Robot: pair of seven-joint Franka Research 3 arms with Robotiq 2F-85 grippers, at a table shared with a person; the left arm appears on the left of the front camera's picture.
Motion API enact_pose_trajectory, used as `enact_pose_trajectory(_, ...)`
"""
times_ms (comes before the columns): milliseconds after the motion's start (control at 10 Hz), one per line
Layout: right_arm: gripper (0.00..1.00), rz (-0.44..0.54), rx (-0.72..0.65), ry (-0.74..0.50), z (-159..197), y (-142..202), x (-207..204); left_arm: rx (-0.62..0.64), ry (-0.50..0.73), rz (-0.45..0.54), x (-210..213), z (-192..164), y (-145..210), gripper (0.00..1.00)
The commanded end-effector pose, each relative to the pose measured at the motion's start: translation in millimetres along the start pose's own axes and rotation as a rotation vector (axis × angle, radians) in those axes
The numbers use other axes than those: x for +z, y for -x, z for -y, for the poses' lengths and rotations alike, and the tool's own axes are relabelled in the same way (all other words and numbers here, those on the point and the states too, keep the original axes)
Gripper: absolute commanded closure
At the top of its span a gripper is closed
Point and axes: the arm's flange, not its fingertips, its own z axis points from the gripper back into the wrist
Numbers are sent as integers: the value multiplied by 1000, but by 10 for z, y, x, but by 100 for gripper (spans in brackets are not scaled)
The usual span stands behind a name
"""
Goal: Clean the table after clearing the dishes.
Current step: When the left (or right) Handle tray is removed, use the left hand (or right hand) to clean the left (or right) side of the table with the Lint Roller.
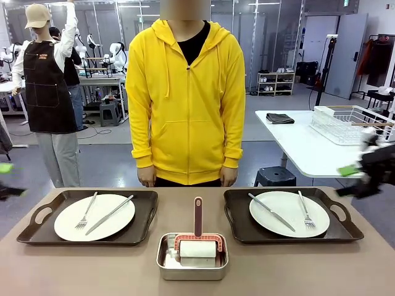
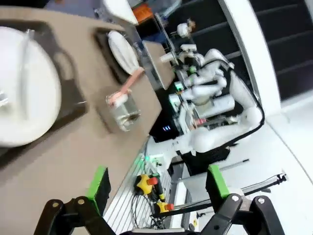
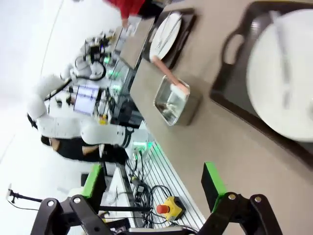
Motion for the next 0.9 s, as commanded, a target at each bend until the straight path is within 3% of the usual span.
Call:
enact_pose_trajectory(0,0,123,-53,-17,278,384,752,43,-112,43,555,-96,354,0)
enact_pose_trajectory(200,0,271,-75,-53,440,912,1265,-18,-149,168,949,-52,833,0)
enact_pose_trajectory(300,0,323,-83,-62,508,1073,1401,26,-167,190,1058,-77,968,0)
enact_pose_trajectory(400,0,348,-95,-62,531,1099,1440,22,-165,238,1082,-45,981,0)
enact_pose_trajectory(600,0,315,-98,-33,515,959,1383,46,-195,236,1044,-65,859,0)
enact_pose_trajectory(700,0,352,-127,-48,548,1227,1496,36,-169,214,1170,-42,1026,0)
enact_pose_trajectory(800,0,352,-127,-48,548,1227,1496,36,-169,214,1170,-42,1026,0)
